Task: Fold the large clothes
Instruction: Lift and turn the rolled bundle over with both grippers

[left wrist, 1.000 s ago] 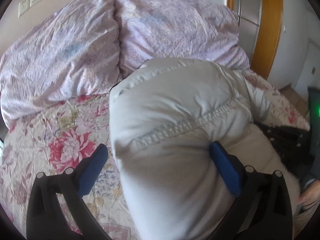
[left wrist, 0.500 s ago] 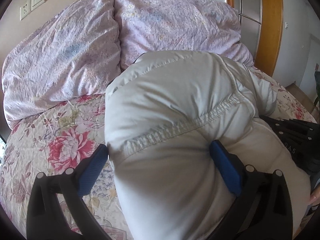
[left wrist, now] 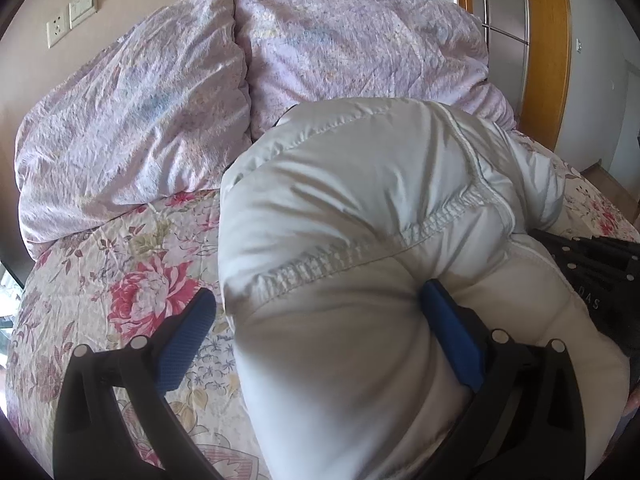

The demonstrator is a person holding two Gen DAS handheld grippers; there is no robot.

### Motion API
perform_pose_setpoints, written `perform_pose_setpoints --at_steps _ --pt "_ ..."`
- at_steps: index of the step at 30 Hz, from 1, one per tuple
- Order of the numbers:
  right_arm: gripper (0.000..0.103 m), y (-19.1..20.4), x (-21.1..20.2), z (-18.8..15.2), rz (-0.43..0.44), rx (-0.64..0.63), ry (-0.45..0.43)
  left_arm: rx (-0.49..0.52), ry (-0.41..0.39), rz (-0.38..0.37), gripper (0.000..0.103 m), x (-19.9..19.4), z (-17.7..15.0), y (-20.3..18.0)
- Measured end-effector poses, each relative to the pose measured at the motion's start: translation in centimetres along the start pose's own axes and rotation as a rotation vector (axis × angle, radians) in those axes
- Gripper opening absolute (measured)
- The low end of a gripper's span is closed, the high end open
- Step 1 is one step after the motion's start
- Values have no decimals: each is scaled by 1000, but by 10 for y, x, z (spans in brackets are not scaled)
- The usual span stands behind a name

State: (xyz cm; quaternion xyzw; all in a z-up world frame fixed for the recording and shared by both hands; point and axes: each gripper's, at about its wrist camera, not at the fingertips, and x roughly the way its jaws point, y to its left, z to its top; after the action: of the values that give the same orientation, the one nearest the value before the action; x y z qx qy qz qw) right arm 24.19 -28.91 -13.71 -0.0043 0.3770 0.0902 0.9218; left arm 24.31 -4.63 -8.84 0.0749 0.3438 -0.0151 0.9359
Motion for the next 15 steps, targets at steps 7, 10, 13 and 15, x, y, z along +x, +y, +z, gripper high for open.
perform_pose_setpoints --at_steps 7,10,13,15 --pt "11 -1 -17 4 -3 -2 38 -39 -19 -30 101 -23 -3 12" --pt "33 -20 -34 6 86 69 59 -75 2 -89 101 -37 -3 29" --pt "93 -41 -52 10 213 147 79 -127 27 -145 101 -47 -5 49" --pt "102 -48 -64 13 133 147 52 -170 49 -185 101 -50 -6 63"
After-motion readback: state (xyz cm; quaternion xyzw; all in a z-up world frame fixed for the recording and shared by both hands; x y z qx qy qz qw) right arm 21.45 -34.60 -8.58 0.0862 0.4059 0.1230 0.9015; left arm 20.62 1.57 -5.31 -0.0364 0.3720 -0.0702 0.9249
